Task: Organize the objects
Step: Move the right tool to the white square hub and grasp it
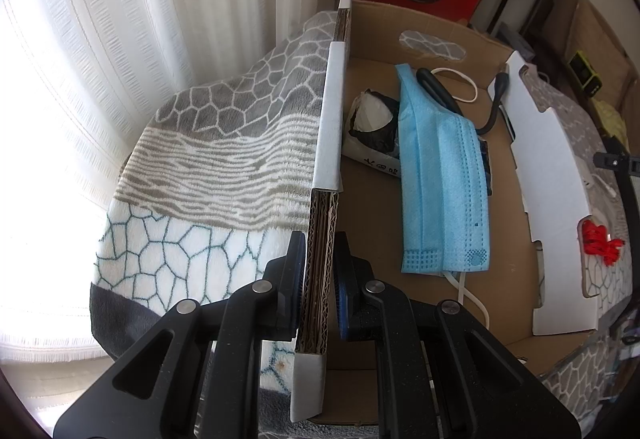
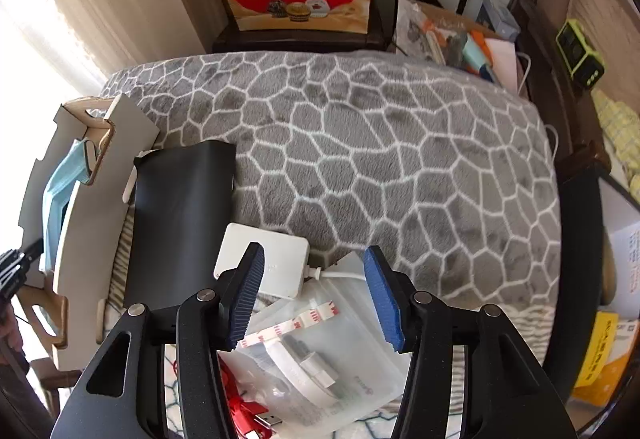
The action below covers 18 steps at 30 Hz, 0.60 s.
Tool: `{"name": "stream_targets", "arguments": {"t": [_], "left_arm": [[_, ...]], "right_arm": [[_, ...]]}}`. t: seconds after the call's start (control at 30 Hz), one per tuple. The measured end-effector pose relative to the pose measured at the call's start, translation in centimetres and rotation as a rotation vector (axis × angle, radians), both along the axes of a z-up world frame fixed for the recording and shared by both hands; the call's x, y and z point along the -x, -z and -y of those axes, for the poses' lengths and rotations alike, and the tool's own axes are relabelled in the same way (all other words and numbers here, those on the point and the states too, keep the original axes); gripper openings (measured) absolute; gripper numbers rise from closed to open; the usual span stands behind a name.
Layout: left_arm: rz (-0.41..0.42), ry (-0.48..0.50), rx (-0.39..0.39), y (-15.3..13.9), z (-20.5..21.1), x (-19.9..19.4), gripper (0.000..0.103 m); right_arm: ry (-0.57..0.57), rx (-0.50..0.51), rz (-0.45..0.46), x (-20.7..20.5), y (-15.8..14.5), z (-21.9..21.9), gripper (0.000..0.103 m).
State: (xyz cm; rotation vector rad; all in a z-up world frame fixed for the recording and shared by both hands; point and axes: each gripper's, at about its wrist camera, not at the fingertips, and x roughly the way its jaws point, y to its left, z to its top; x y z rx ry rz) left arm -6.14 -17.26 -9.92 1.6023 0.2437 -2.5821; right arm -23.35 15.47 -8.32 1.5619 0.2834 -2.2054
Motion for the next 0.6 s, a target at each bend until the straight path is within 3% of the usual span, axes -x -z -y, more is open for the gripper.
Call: {"name": "stream_targets", "arguments": {"t": [0.6], "left_arm": [[0.004,-0.004,0.002,0.2,0.1,-0.1,0.012]], "right_arm": [[-0.025,0.026,0.063,-0.1,2.0,3.2,0.062]]}}
